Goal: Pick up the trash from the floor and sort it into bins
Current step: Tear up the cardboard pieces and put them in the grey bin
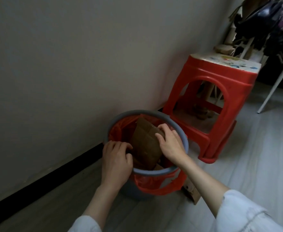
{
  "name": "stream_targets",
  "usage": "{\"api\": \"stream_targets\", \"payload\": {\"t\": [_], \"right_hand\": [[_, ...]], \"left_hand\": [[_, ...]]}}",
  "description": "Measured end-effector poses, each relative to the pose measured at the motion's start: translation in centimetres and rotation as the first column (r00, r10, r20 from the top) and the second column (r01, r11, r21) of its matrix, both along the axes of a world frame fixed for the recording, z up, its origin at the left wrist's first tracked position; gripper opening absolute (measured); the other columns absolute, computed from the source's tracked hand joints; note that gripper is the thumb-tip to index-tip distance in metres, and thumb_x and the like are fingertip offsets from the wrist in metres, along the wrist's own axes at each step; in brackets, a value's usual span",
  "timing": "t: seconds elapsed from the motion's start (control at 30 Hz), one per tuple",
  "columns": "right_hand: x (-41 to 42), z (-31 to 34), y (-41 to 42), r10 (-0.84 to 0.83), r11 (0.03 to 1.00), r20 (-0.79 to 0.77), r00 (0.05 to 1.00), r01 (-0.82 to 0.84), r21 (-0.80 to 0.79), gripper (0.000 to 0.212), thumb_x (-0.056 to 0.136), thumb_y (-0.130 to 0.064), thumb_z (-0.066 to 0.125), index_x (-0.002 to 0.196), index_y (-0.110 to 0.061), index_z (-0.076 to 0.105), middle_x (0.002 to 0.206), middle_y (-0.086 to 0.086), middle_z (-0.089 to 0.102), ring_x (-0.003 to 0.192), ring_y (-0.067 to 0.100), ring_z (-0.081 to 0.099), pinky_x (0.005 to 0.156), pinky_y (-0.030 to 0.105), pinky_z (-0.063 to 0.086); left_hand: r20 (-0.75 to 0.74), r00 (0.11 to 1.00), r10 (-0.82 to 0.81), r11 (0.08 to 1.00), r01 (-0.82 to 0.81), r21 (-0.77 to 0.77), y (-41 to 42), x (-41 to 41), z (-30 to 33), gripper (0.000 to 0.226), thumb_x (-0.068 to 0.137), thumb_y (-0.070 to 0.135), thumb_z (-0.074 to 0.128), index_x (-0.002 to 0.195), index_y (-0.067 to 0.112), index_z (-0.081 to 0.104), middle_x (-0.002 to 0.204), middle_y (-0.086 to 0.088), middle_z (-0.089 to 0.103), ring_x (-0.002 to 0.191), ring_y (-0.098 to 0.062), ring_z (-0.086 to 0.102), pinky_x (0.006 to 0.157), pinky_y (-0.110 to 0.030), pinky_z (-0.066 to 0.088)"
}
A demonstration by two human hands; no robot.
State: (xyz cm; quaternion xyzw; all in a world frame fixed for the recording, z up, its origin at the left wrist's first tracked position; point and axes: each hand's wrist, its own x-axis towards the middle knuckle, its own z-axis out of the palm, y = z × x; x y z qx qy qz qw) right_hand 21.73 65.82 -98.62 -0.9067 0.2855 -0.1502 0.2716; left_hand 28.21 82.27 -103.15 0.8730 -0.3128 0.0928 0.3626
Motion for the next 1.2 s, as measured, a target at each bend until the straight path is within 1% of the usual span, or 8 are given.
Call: {"api": "stream_targets", "payload": {"t": [0.13, 0.27, 0.37, 0.5, 0.7, 0.87, 1.03, 1.2], "right_hand": [[0.8, -0.7, 0.1, -0.128, 0.989, 0.034, 0.991, 0.125, 0.084, 0.025, 0.097, -0.027, 0.043, 0.120, -0.017, 0.044, 0.107, 0.008, 0.060, 0.099, 0.028, 0.058, 0.081, 0.042, 0.049], [2.0, -0.7, -0.5, -0.155, 0.869, -0.236, 0.959, 0.246, 0.428, 0.033, 0.091, -0.021, 0.051, 0.120, -0.006, 0.046, 0.118, 0.015, 0.055, 0.092, 0.035, 0.065, 0.062, 0.037, 0.057], [2.2, -1.8, 0.4, -0.140, 0.952, -0.445, 0.885, 0.243, 0.184, 0.034, 0.089, -0.018, 0.051, 0.119, -0.002, 0.054, 0.122, 0.017, 0.058, 0.109, 0.035, 0.059, 0.081, 0.036, 0.052], [2.5, -1.9, 0.2, -0.211, 0.977, -0.494, 0.843, 0.195, -0.085, 0.033, 0.092, -0.015, 0.049, 0.123, -0.005, 0.053, 0.128, 0.013, 0.055, 0.118, 0.032, 0.053, 0.090, 0.038, 0.047], [1.8, -2.2, -0.1, -0.089, 0.989, -0.576, 0.812, 0.139, 0.044, 0.028, 0.089, -0.005, 0.051, 0.117, -0.002, 0.056, 0.124, 0.017, 0.056, 0.113, 0.034, 0.056, 0.092, 0.040, 0.049], [0.8, -0.6, 0.0, -0.062, 0.991, -0.373, 0.926, 0.100, 0.084, 0.030, 0.091, -0.011, 0.051, 0.120, -0.005, 0.056, 0.123, 0.017, 0.057, 0.111, 0.034, 0.057, 0.092, 0.038, 0.048], [-4.7, 1.7, 0.2, -0.064, 0.997, 0.067, 0.996, 0.061, 0.039, 0.024, 0.095, -0.018, 0.050, 0.113, -0.017, 0.066, 0.115, -0.001, 0.065, 0.105, 0.015, 0.060, 0.084, 0.017, 0.038], [-12.3, -0.1, -1.7, -0.177, 0.984, 0.264, 0.948, 0.173, 0.038, 0.020, 0.091, -0.012, 0.052, 0.097, -0.019, 0.070, 0.096, -0.003, 0.070, 0.087, 0.012, 0.062, 0.080, 0.023, 0.046]], "left_hand": [[0.016, 1.000, 0.005, 1.000, -0.004, -0.026, -0.1, 0.1, -0.2, 0.043, 0.075, 0.027, 0.026, 0.088, 0.016, 0.065, 0.090, -0.001, 0.064, 0.097, -0.020, 0.050, 0.087, -0.028, 0.029], [0.027, 1.000, 0.003, 0.999, -0.002, -0.034, -0.2, 0.0, -0.2, 0.043, 0.075, 0.026, 0.025, 0.086, 0.016, 0.065, 0.086, 0.000, 0.065, 0.094, -0.020, 0.050, 0.085, -0.024, 0.024], [0.025, 1.000, 0.005, 1.000, -0.005, -0.028, -0.1, -0.1, -0.1, 0.042, 0.075, 0.026, 0.026, 0.086, 0.016, 0.065, 0.086, 0.001, 0.065, 0.095, -0.019, 0.050, 0.085, -0.025, 0.026], [0.038, 0.999, -0.008, 1.000, 0.009, -0.008, -0.1, 0.1, -0.1, 0.043, 0.075, 0.026, 0.025, 0.088, 0.016, 0.065, 0.087, 0.000, 0.065, 0.095, -0.021, 0.051, 0.087, -0.027, 0.028], [0.032, 0.999, -0.021, 1.000, 0.021, 0.004, -0.1, 0.3, 0.0, 0.041, 0.078, 0.023, 0.029, 0.092, 0.016, 0.067, 0.091, 0.000, 0.065, 0.099, -0.021, 0.050, 0.089, -0.028, 0.028], [0.023, 0.998, -0.054, 0.996, 0.052, 0.070, 0.0, 0.5, 0.2, 0.036, 0.078, 0.019, 0.038, 0.100, 0.017, 0.067, 0.099, -0.002, 0.066, 0.106, -0.022, 0.049, 0.098, -0.036, 0.032], [0.113, 0.982, -0.151, 0.985, 0.141, 0.097, -0.6, -0.7, 1.3, 0.027, 0.077, 0.002, 0.059, 0.099, 0.016, 0.065, 0.098, -0.001, 0.065, 0.101, -0.024, 0.057, 0.092, -0.040, 0.039], [0.198, 0.882, -0.428, 0.903, 0.426, 0.056, -4.4, -6.3, 3.5, 0.031, 0.081, 0.019, 0.037, 0.100, 0.015, 0.061, 0.097, 0.001, 0.060, 0.095, -0.019, 0.054, 0.077, -0.034, 0.047]]}}
